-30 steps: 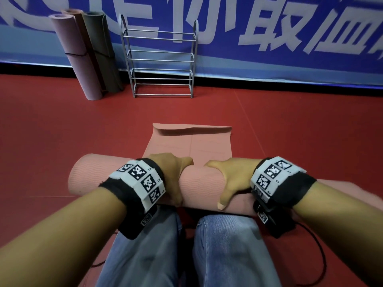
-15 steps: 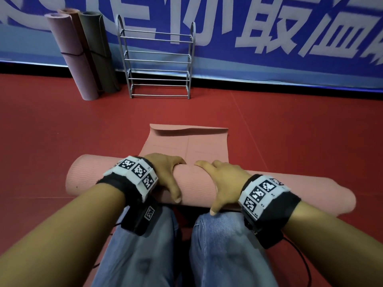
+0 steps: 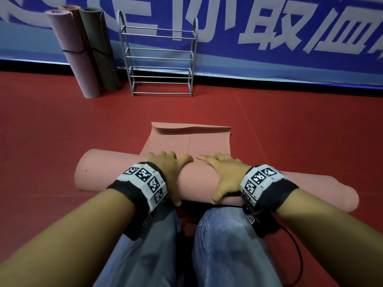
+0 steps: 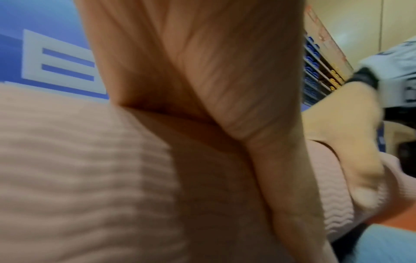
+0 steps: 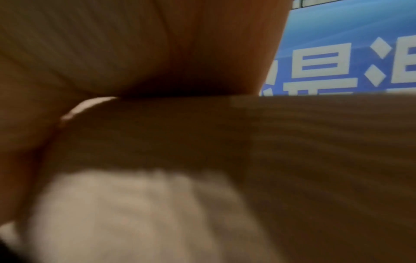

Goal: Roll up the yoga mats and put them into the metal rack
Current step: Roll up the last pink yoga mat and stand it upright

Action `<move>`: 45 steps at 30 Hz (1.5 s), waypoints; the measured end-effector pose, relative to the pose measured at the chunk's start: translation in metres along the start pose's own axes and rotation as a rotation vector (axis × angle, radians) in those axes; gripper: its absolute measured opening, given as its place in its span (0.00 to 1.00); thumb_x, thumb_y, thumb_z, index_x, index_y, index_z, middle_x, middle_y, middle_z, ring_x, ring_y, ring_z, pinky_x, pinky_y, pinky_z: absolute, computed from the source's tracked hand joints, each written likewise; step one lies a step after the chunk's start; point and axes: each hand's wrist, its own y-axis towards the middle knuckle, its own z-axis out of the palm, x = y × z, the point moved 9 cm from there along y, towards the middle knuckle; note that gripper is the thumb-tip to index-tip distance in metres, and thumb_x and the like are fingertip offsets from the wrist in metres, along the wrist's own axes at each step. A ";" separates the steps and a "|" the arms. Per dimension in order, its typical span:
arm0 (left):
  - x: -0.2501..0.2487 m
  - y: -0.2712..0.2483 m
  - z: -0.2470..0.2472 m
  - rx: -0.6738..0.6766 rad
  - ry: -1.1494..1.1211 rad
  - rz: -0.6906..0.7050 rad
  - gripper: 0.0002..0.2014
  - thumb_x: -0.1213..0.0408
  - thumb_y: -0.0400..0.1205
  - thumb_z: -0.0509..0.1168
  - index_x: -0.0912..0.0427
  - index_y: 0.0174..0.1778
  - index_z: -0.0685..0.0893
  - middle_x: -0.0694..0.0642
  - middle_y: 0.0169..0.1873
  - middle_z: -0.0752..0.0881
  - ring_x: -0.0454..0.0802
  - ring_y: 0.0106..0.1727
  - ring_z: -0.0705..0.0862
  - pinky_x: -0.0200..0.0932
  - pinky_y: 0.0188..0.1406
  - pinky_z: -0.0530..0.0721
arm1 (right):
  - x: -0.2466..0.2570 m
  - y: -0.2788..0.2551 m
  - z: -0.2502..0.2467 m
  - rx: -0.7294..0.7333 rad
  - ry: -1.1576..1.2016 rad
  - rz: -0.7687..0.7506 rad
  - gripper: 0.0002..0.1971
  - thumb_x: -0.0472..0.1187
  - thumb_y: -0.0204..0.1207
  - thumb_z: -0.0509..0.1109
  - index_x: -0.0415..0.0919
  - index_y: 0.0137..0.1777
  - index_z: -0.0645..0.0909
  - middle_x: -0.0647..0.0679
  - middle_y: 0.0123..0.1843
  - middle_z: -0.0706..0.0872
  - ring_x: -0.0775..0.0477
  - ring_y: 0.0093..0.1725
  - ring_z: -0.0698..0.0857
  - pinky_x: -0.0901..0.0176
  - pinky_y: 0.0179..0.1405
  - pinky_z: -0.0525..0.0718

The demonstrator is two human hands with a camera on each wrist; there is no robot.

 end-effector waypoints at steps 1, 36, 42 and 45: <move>0.003 0.003 0.000 0.002 -0.031 -0.005 0.56 0.38 0.53 0.82 0.34 0.75 0.58 0.50 0.61 0.78 0.54 0.63 0.78 0.58 0.63 0.75 | 0.001 -0.002 -0.001 -0.032 -0.024 -0.001 0.65 0.61 0.53 0.85 0.64 0.84 0.44 0.48 0.71 0.68 0.44 0.72 0.68 0.41 0.69 0.70; 0.004 -0.020 -0.025 -0.059 -0.055 0.052 0.36 0.40 0.54 0.79 0.34 0.57 0.71 0.43 0.39 0.85 0.45 0.41 0.85 0.42 0.42 0.84 | -0.003 -0.013 -0.017 0.213 0.285 -0.112 0.52 0.43 0.51 0.90 0.66 0.74 0.68 0.59 0.63 0.83 0.53 0.64 0.81 0.55 0.70 0.77; 0.009 -0.002 -0.004 0.142 -0.292 0.063 0.38 0.52 0.51 0.86 0.37 0.55 0.75 0.40 0.36 0.86 0.37 0.38 0.83 0.38 0.39 0.82 | 0.001 -0.019 -0.005 0.200 0.271 -0.051 0.60 0.43 0.54 0.89 0.62 0.82 0.55 0.52 0.74 0.72 0.48 0.72 0.73 0.52 0.75 0.72; 0.019 0.004 -0.004 0.140 -0.428 0.036 0.38 0.52 0.45 0.85 0.35 0.52 0.78 0.42 0.39 0.89 0.41 0.42 0.88 0.45 0.44 0.90 | 0.018 -0.023 -0.018 0.013 0.035 -0.076 0.64 0.54 0.55 0.87 0.59 0.85 0.47 0.49 0.77 0.68 0.44 0.74 0.70 0.44 0.75 0.70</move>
